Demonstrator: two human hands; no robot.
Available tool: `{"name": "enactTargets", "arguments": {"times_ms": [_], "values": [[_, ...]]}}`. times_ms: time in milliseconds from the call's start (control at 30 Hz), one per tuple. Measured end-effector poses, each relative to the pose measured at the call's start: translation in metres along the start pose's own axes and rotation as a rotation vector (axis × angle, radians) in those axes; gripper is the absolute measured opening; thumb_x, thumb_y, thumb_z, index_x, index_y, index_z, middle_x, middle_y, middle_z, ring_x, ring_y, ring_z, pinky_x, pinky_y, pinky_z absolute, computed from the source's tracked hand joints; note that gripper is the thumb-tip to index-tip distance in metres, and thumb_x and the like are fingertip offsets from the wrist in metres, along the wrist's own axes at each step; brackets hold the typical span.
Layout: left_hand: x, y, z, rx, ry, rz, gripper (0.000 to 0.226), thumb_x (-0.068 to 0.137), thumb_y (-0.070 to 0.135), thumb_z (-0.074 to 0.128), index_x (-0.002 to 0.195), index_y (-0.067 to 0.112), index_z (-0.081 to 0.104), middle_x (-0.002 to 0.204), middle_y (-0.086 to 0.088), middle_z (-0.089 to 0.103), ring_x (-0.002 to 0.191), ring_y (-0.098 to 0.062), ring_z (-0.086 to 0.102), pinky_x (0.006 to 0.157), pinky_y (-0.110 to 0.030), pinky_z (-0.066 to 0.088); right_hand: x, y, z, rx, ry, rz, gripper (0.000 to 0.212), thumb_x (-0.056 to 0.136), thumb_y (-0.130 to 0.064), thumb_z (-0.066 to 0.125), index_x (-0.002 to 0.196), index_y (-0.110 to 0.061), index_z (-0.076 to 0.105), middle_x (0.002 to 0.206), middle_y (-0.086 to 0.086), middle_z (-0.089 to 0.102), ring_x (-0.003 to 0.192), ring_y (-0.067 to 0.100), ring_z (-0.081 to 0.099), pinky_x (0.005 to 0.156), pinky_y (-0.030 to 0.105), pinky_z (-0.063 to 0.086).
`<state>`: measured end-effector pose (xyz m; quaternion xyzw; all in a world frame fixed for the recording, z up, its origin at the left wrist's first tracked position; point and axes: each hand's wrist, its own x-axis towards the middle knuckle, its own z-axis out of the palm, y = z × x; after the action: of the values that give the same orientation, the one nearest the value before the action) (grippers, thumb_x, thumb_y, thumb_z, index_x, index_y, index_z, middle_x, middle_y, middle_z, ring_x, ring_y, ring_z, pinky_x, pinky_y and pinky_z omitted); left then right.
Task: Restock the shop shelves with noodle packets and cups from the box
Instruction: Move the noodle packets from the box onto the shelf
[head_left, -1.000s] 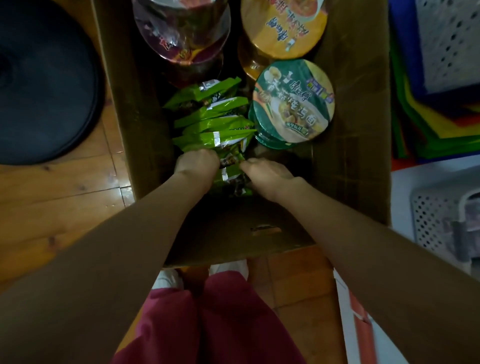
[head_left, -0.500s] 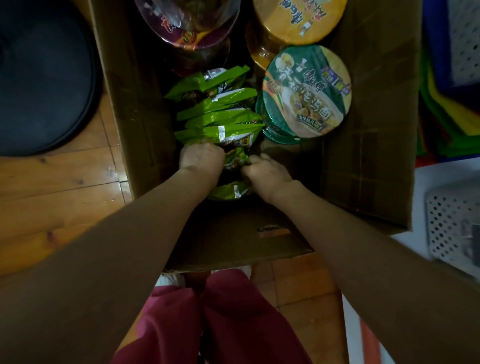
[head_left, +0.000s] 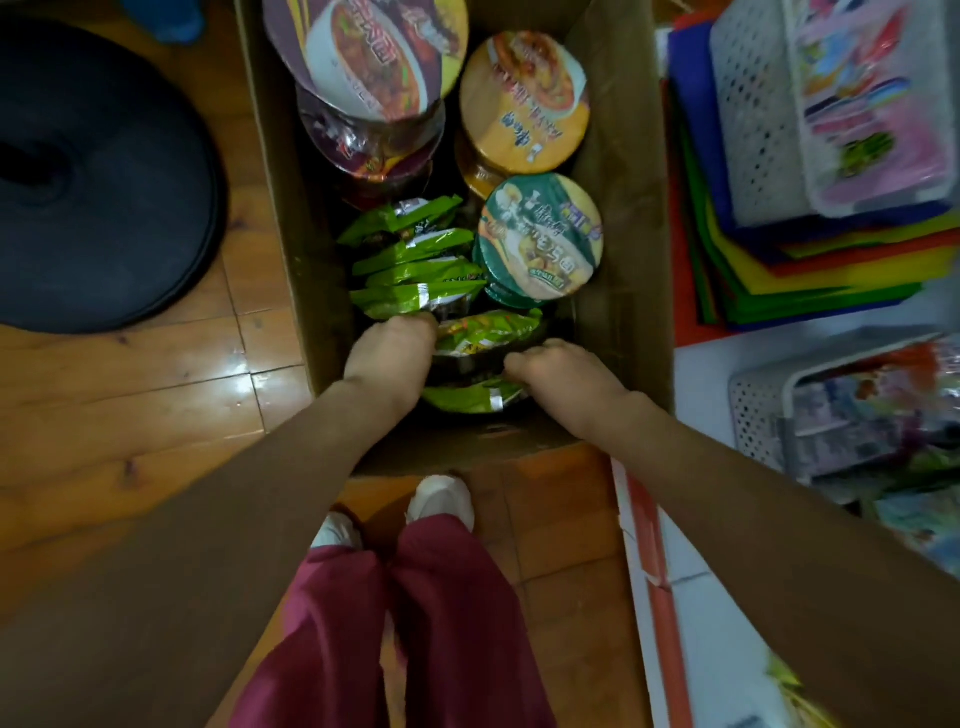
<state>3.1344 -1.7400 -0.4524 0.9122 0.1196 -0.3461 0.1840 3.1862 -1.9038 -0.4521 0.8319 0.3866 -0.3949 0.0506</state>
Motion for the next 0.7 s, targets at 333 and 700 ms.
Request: {"name": "enactTargets", "arguments": {"times_ms": [333, 700], "values": [[-0.113, 0.020, -0.119, 0.014, 0.188, 0.080, 0.030, 0.083, -0.010, 0.043, 0.111, 0.002, 0.047, 0.112, -0.019, 0.057, 0.101, -0.040, 0.057, 0.066, -0.038, 0.037, -0.117, -0.039, -0.106, 0.113, 0.172, 0.043, 0.022, 0.086, 0.003, 0.045, 0.107, -0.001, 0.052, 0.099, 0.023, 0.058, 0.098, 0.034, 0.051, 0.074, 0.040, 0.036], [-0.300, 0.049, -0.295, -0.100, 0.693, 0.244, 0.019, 0.068, -0.007, 0.067, 0.082, -0.001, 0.055, 0.066, -0.022, 0.059, 0.061, -0.042, 0.057, 0.052, -0.035, 0.030, -0.298, -0.117, -0.262, 0.338, 0.512, 0.130, 0.011, 0.090, -0.010, 0.052, 0.099, -0.004, 0.055, 0.098, 0.015, 0.060, 0.096, 0.030, 0.051, 0.073, 0.035, 0.035]]}}
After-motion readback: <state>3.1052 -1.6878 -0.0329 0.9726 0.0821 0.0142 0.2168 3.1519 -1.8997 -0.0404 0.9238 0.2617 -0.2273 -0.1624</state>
